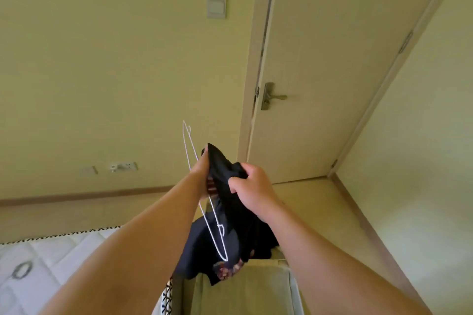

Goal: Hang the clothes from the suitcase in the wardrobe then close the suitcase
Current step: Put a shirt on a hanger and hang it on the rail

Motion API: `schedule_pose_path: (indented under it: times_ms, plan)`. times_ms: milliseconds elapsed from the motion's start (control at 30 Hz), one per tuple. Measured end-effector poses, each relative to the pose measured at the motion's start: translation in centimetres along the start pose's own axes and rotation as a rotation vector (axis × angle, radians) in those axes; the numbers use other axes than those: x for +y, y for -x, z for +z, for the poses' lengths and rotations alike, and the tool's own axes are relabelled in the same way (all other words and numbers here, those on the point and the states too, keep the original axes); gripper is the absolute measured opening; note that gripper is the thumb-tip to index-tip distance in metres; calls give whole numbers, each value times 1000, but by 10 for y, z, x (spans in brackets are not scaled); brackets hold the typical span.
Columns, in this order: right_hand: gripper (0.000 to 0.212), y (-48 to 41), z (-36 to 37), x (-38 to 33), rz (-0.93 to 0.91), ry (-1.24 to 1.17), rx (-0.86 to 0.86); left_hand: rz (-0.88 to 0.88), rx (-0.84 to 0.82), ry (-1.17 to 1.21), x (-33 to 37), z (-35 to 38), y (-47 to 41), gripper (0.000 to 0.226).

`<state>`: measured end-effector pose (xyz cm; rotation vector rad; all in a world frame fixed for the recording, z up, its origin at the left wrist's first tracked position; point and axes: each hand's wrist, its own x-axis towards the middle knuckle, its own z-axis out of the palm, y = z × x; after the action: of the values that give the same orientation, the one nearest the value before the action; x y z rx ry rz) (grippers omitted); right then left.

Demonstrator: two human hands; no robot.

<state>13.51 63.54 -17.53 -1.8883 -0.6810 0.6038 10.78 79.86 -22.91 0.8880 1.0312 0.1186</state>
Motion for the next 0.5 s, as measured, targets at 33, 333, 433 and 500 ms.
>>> schedule_pose_path:
  times_ms: [33, 333, 433, 500]
  plan:
    - [17, 7, -1, 0, -20, 2, -28, -15, -22, 72, 2, 1, -4, 73]
    - [15, 30, -18, 5, 67, 135, -461, 200, 146, -695, 1, 13, 23, 14]
    - [19, 24, -27, 8, 252, -40, -403, 297, 136, -909, 9, 19, 43, 19]
    - [24, 16, -34, 18, 258, -1, -125, 420, 106, -1008, 18, 18, 52, 28]
